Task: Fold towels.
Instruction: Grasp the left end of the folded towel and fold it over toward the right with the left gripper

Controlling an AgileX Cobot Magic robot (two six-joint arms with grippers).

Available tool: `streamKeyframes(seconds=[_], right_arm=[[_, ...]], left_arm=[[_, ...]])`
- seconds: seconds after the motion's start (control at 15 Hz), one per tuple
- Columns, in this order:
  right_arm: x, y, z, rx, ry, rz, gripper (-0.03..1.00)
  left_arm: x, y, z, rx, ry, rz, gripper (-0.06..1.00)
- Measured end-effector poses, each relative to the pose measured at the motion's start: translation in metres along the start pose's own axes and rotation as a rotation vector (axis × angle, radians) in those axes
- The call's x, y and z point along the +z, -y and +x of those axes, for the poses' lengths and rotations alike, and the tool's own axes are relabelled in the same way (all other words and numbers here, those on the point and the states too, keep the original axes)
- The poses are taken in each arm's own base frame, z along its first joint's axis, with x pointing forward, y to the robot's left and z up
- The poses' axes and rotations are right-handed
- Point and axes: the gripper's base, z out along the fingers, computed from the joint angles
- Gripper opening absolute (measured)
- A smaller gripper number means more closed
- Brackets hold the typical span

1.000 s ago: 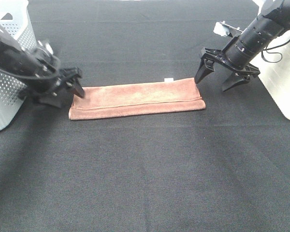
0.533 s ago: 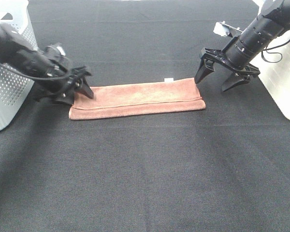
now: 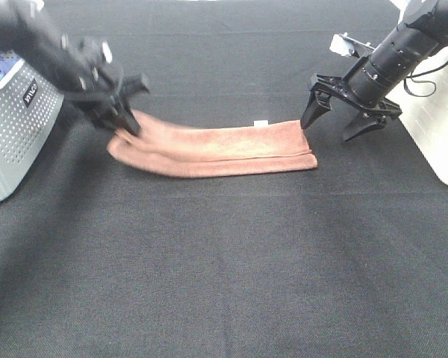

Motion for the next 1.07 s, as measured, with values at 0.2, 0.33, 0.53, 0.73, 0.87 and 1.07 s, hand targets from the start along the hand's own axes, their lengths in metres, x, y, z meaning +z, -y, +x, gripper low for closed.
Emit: streamKeyframes(seconds=[0.2, 0.33, 0.53, 0.73, 0.87, 1.07], right_arm=[[0.000, 0.000, 0.000, 0.000, 0.000, 0.000, 0.81], [0.000, 0.000, 0.000, 0.000, -0.002, 0.000, 0.81], [0.000, 0.000, 0.000, 0.000, -0.002, 0.000, 0.81], [0.000, 0.000, 0.000, 0.000, -0.005, -0.001, 0.81], [0.000, 0.000, 0.001, 0.000, -0.010, -0.002, 0.81], [0.000, 0.000, 0.001, 0.000, -0.012, -0.003, 0.81]], left_arm=[[-0.059, 0.010, -0.017, 0.063, 0.030, -0.186, 0.03], [-0.085, 0.023, -0.026, 0.067, 0.072, -0.173, 0.03], [-0.083, 0.043, -0.022, 0.056, 0.058, -0.070, 0.03], [-0.032, 0.090, -0.003, 0.086, -0.033, 0.054, 0.03], [0.006, 0.104, 0.004, 0.072, -0.045, 0.081, 0.03], [0.045, 0.113, 0.009, 0.007, -0.010, 0.095, 0.03]])
